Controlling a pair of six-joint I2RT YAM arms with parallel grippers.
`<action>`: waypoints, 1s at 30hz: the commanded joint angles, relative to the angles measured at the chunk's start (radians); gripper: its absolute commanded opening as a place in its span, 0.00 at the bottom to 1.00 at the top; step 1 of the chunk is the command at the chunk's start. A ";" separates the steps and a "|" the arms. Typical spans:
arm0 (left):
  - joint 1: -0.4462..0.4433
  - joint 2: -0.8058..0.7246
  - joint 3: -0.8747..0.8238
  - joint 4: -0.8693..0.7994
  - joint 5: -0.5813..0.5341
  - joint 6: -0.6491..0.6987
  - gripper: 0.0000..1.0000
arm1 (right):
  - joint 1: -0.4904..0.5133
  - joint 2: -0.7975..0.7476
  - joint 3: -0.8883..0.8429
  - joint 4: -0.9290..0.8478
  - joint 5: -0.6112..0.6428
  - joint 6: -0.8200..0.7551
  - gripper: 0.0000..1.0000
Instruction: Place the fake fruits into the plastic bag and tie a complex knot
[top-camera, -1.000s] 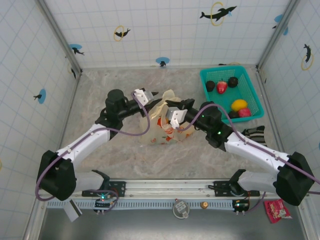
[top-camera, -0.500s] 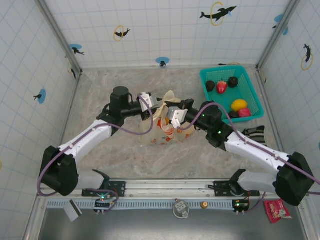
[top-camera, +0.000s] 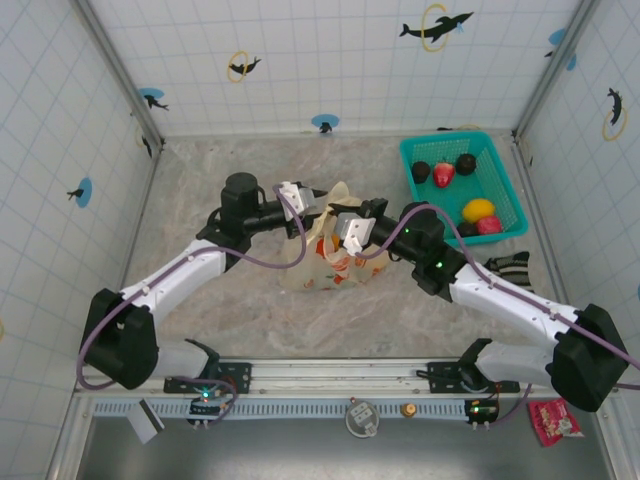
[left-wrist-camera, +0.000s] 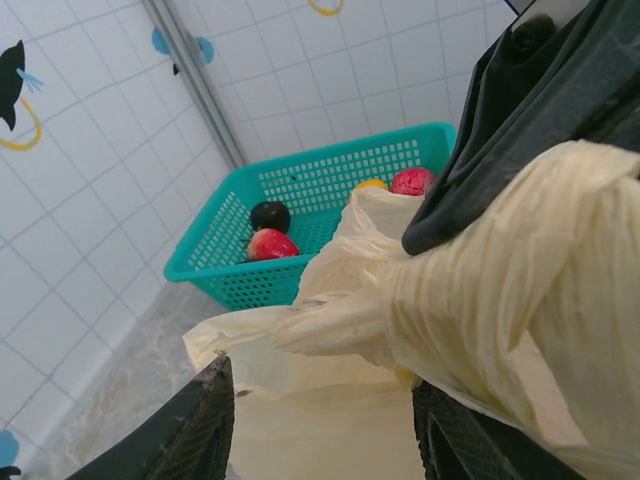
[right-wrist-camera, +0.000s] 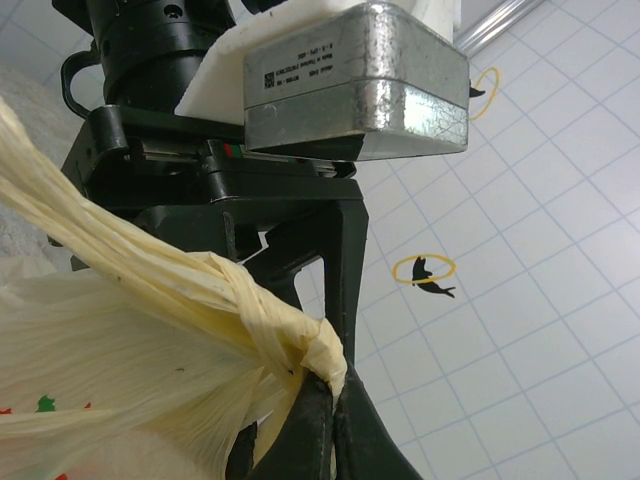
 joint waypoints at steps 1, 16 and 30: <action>-0.010 0.014 -0.018 0.045 0.068 -0.010 0.49 | -0.002 0.003 0.025 0.042 -0.009 0.017 0.00; -0.030 0.045 0.005 0.010 0.092 0.018 0.44 | 0.000 0.020 0.031 0.051 -0.019 0.042 0.00; -0.031 -0.008 -0.033 0.037 -0.041 0.058 0.00 | 0.001 -0.008 0.015 0.036 -0.003 0.045 0.00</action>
